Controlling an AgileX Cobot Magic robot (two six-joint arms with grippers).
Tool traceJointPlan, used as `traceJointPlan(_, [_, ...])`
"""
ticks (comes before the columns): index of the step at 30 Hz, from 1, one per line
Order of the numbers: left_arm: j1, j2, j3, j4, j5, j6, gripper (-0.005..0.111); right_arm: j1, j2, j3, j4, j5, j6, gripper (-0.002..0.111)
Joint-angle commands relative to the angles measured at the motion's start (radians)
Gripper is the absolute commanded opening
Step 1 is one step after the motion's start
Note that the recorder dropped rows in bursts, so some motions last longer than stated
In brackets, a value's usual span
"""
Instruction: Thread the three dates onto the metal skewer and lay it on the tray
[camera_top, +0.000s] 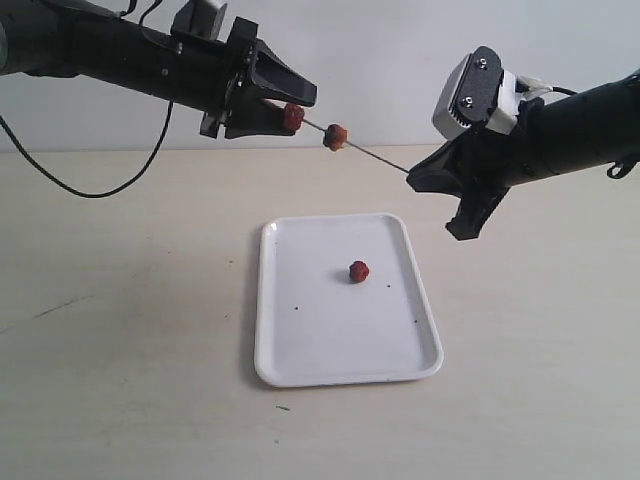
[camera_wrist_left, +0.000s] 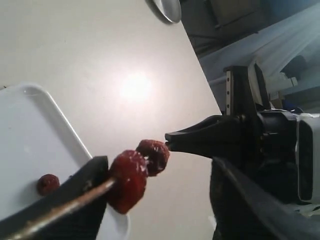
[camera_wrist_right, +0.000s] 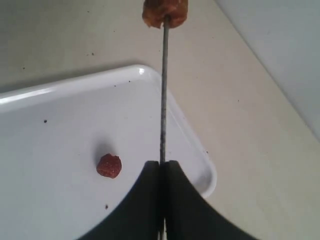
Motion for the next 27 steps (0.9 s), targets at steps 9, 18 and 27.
traceJointPlan(9, [0.036,-0.005,-0.005,-0.016,0.0,0.034,0.06,0.007,-0.011,-0.003,0.063,0.017,-0.002,0.0])
traceJointPlan(18, [0.04,-0.005,-0.005,-0.026,0.0,0.071,0.06,0.007,-0.011,-0.003,0.149,-0.098,0.036,0.0])
traceJointPlan(27, [0.04,-0.005,-0.005,-0.056,0.0,0.154,0.059,0.007,-0.011,-0.003,0.45,-0.114,0.062,0.0])
